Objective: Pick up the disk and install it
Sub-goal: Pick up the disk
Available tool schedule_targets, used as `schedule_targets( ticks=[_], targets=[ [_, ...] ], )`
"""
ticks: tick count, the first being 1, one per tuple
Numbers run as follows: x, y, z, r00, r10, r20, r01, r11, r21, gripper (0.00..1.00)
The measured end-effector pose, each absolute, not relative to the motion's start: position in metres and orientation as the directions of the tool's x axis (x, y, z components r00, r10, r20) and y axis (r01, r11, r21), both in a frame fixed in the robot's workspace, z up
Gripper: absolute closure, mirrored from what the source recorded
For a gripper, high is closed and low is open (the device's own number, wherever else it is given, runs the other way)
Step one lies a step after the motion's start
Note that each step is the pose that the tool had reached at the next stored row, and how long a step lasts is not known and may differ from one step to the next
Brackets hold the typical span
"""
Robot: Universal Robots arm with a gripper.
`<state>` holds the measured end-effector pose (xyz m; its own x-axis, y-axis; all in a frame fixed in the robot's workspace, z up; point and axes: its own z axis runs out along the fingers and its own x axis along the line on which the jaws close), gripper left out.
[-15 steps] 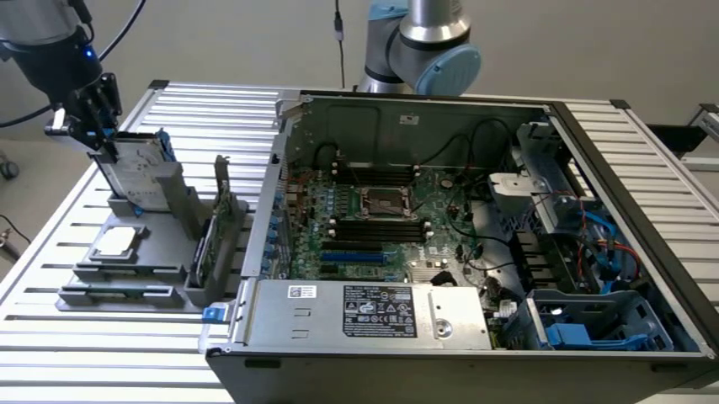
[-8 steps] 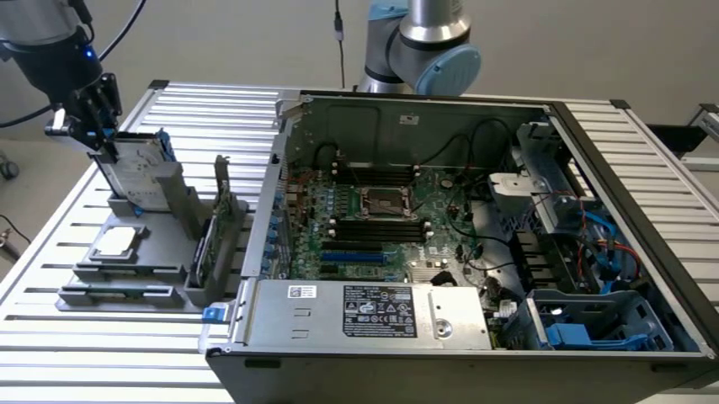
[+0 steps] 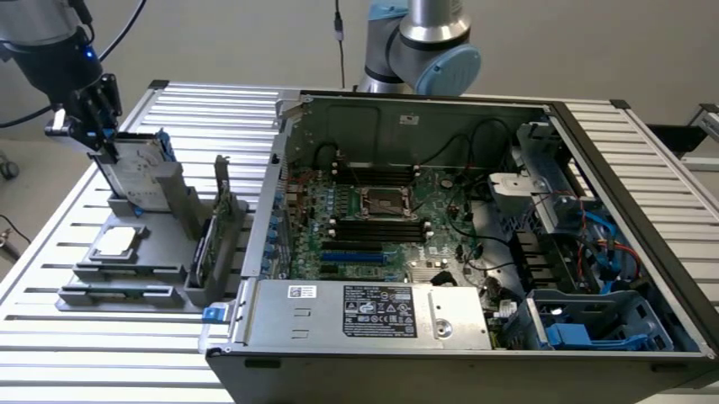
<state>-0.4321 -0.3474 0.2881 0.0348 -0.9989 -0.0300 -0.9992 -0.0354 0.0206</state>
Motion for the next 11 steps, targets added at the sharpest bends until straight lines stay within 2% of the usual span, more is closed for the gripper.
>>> schedule_targets(
  ticks=[11],
  targets=[
    [-0.4322, -0.3474, 0.288, 0.032, -0.999, -0.023, -0.999, -0.033, 0.021, 0.67]
  ],
)
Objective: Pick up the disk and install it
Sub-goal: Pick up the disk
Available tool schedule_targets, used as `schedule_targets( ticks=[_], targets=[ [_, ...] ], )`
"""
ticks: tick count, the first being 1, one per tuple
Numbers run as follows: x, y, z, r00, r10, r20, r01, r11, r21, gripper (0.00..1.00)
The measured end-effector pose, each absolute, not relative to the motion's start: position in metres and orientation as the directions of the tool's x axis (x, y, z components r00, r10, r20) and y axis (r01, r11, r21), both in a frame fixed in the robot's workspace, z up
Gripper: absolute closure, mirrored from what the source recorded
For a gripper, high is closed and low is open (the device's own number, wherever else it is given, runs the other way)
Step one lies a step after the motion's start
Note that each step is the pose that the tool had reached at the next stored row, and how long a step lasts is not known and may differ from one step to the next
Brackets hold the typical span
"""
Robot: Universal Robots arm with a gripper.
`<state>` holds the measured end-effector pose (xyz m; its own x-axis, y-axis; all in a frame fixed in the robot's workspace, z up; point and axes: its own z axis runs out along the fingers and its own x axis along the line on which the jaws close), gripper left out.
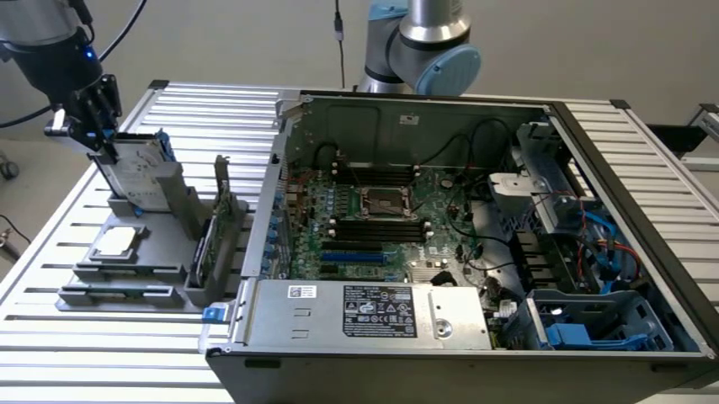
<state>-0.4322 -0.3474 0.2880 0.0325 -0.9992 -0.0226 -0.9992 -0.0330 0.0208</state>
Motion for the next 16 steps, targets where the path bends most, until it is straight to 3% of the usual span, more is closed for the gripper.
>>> schedule_targets(
  ticks=[16],
  targets=[
    [-0.4321, -0.3474, 0.289, 0.032, -0.999, -0.022, -0.999, -0.033, 0.021, 0.67]
  ],
)
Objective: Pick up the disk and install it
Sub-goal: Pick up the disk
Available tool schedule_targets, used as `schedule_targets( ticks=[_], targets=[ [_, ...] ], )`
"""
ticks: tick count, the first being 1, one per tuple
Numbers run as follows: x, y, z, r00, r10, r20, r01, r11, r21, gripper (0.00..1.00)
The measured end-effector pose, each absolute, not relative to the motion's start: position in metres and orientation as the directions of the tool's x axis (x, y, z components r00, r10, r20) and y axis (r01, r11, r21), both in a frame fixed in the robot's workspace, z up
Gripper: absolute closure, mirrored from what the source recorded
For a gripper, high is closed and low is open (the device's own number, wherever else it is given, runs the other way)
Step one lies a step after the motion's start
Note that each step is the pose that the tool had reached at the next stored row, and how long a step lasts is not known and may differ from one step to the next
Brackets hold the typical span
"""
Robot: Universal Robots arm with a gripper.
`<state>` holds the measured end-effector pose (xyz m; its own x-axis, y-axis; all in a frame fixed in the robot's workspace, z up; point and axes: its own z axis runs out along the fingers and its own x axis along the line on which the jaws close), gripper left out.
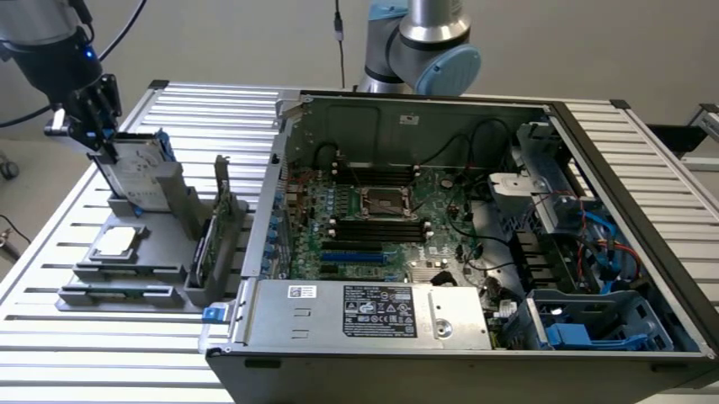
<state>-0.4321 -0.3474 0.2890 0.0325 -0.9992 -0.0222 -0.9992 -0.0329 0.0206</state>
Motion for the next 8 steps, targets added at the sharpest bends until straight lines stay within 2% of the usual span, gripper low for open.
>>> schedule_targets(
  ticks=[8],
  targets=[
    [-0.4312, -0.3473, 0.2967, 0.032, -0.999, -0.022, -0.999, -0.033, 0.022, 0.67]
  ],
)
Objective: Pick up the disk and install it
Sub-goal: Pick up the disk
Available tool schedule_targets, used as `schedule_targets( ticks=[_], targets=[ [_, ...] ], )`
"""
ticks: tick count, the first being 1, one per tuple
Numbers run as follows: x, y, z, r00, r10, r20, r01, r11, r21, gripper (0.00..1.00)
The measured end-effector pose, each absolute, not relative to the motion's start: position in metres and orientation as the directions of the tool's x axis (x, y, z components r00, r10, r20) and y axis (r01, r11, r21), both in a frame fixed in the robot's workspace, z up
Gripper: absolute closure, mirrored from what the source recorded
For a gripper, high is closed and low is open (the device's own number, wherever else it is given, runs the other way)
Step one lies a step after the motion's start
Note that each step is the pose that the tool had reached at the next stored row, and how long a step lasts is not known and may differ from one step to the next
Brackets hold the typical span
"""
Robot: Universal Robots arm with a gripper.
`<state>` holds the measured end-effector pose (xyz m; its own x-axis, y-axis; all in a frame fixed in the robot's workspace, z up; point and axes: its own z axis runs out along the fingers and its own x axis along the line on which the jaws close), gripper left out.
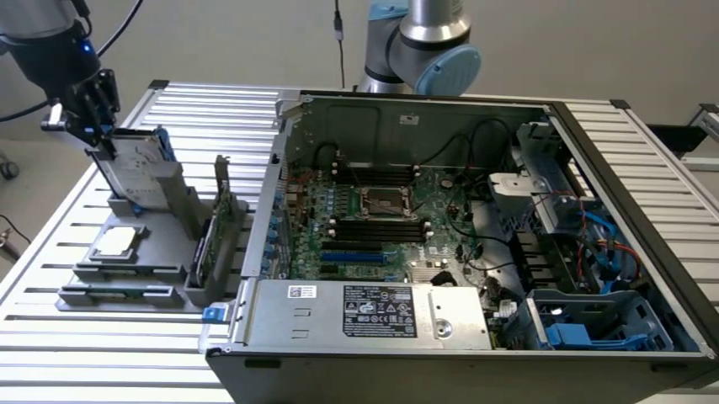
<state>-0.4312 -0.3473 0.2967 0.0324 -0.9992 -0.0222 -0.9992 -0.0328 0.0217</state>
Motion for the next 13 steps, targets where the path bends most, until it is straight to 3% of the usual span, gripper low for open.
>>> schedule_targets(
  ticks=[13],
  targets=[
    [-0.427, -0.347, 0.318, 0.032, -0.999, -0.022, -0.999, -0.033, 0.023, 0.67]
  ],
)
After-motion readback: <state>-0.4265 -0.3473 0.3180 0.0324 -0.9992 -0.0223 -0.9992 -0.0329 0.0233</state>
